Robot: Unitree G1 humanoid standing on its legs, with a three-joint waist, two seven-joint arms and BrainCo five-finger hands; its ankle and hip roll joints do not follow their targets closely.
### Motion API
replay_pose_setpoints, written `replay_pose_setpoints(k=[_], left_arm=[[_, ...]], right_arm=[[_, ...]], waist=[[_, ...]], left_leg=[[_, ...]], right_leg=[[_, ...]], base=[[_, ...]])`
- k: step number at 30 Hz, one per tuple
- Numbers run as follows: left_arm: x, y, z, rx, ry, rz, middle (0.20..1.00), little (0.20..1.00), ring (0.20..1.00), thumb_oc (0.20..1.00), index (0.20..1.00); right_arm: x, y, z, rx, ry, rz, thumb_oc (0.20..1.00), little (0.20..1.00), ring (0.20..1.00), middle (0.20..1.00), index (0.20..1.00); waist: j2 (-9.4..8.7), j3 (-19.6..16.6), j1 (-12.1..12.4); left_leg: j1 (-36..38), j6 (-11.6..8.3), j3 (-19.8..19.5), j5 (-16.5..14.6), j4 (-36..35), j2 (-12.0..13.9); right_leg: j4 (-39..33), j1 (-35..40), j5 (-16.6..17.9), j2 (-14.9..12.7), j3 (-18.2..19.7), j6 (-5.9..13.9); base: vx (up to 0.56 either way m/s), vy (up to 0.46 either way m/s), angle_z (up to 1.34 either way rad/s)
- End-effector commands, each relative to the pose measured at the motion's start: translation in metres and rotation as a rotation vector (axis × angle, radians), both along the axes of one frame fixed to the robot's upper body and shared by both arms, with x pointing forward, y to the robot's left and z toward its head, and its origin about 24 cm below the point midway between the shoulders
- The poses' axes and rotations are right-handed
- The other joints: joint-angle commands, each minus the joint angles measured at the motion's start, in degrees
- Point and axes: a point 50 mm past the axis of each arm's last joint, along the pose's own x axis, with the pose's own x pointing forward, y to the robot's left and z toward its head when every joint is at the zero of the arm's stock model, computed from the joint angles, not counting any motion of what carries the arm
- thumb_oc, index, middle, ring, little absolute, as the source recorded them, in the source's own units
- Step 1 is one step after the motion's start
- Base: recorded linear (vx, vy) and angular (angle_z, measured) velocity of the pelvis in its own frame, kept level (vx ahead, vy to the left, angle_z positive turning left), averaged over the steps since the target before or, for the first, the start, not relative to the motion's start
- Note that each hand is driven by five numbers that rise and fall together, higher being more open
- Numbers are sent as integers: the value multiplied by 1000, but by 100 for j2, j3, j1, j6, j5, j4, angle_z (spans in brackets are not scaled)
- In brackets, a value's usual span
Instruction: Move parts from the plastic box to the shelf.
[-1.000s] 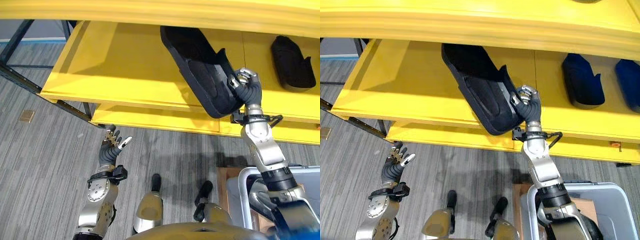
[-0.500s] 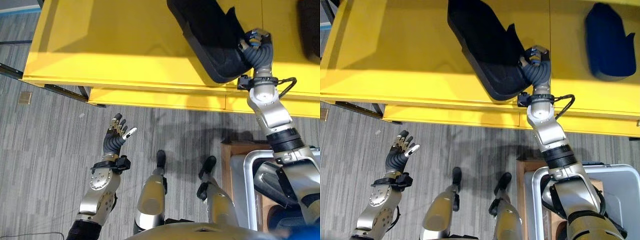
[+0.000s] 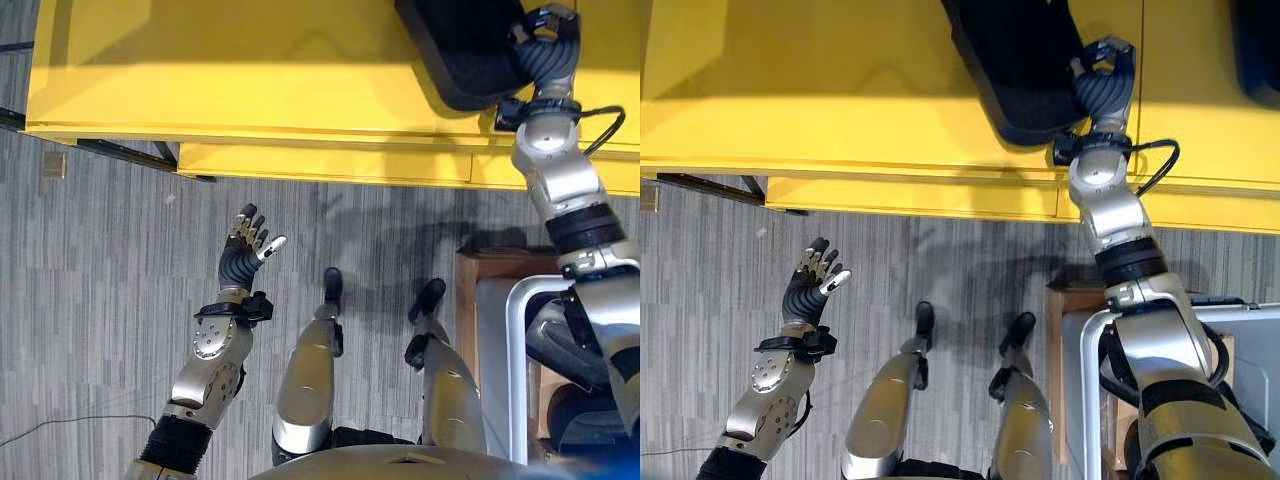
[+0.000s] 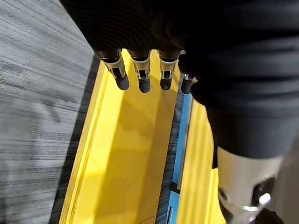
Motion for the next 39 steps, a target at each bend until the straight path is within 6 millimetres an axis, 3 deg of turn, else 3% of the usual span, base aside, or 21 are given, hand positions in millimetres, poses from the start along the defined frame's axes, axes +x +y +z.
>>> replay_pose_setpoints(k=[1,12,22,39], left_arm=[[-9,0,17,20,-91,-26,1000,1000,1000,1000,1000],[-1,-9,27,19,-136,-64,1000,1000,1000,1000,1000],[4,-15,32,28,-156,-85,1000,1000,1000,1000,1000],[6,-18,41,28,-196,-92,1000,1000,1000,1000,1000]], right_arm=[[-13,11,60,-40,-210,33,200,200,200,200,200],[4,-2,76,79,-120,-52,200,200,200,200,200],[8,-19,74,218,-69,-128,200,200,200,200,200],[6,-19,86,230,-75,-180,200,200,200,200,200]], waist=[[-70,-321,24],[-21,-207,74],[73,-228,168],[118,-271,260]], left_leg=[[-445,-79,-256,122,88,-86],[-649,-86,-282,150,119,-109],[-719,-93,-339,158,131,-165],[-737,-111,-373,218,67,-190]], right_leg=[[1065,175,-1005,-376,312,603],[1130,-75,-935,-369,327,616],[1140,-86,-936,-402,280,644],[1017,-71,-866,-358,233,661]], base=[[-25,12,6],[-14,7,1],[-4,0,2],[-4,3,1]])
